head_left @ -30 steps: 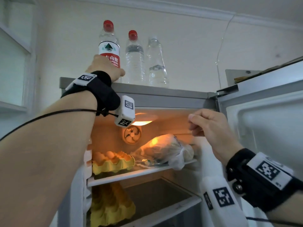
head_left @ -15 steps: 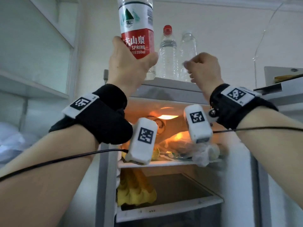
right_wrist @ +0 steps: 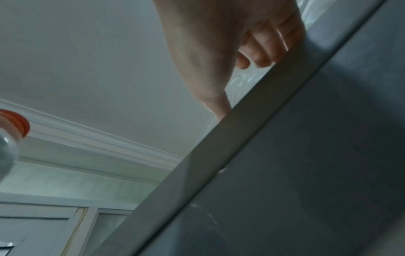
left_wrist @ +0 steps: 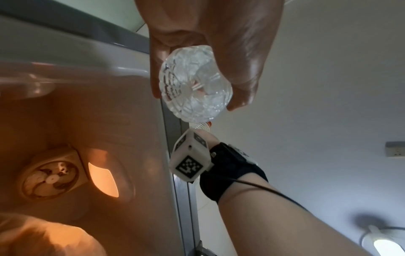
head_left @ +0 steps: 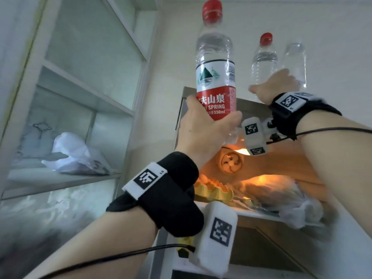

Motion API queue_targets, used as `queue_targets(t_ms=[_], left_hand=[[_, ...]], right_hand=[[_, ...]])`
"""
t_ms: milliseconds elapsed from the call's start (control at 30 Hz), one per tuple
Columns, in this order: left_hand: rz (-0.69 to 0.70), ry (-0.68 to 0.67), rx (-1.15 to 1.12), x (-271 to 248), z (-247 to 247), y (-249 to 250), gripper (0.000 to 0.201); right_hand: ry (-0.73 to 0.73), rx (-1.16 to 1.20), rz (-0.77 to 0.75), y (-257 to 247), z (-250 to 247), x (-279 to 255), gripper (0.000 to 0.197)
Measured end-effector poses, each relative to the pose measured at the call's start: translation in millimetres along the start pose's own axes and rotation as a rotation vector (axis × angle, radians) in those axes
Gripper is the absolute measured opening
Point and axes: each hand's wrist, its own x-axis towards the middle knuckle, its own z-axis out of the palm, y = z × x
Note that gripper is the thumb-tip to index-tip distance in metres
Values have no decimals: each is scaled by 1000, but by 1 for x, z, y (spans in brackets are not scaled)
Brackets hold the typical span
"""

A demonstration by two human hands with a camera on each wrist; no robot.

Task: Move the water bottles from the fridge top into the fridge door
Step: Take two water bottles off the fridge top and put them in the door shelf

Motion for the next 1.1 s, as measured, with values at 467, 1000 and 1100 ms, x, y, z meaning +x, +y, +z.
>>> queue_targets(t_ms=[467,1000,1100], left_hand=[[29,-14,-3,-8,10,-15,62],[-24,-96,-149,-15,39,-23,61],[-38,-142,-223,-22,48,-27,61]], right_hand=[[97,270,80,2,17,-12,71],[350,484,0,53,-32,-43,66],[319,563,38,77,-52,-61,45]])
